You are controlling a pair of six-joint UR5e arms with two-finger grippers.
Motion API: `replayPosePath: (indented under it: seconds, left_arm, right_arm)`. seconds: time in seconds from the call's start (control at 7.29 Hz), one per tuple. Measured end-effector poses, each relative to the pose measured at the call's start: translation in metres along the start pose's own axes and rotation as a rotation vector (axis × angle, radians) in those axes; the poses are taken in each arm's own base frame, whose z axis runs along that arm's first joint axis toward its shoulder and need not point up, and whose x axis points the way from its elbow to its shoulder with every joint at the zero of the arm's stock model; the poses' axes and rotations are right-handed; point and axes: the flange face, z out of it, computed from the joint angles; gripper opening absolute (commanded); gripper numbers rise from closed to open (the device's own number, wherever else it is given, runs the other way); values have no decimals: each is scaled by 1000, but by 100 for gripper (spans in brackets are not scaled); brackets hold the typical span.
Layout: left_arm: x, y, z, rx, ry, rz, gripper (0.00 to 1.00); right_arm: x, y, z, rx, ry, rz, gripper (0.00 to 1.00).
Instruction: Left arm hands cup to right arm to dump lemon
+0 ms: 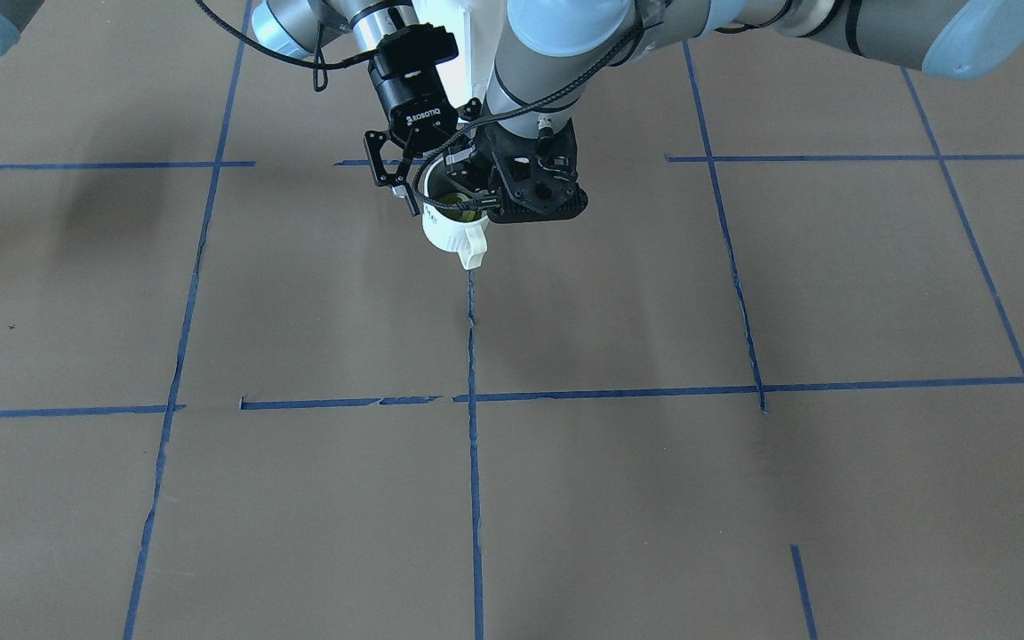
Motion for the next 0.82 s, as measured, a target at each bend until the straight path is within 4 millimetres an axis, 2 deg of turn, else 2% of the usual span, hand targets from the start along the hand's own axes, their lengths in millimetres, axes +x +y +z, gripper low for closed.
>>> replayPosePath:
  seconds: [0.14,0.27,0.41,0.55,0.69,0.82]
  left_arm:
    - [1,5,-1,-3,5,0,5]
    - [3,11,-1,-10,10,5,7]
    - [4,17,-1,-21,16,9,28]
    - [5,19,1,-28,16,11,81]
    - [7,23,0,-41,25,17,100]
    - [7,26,-4,-37,34,25,100]
  right_arm:
    - [0,0,0,1,1,0,100]
    - [0,0,0,1,2,-1,74]
    - [0,3,2,0,8,-5,39]
    - [-1,7,5,2,17,-11,28]
    - [0,14,7,0,32,-25,27]
    - [-2,20,7,-1,37,-32,27]
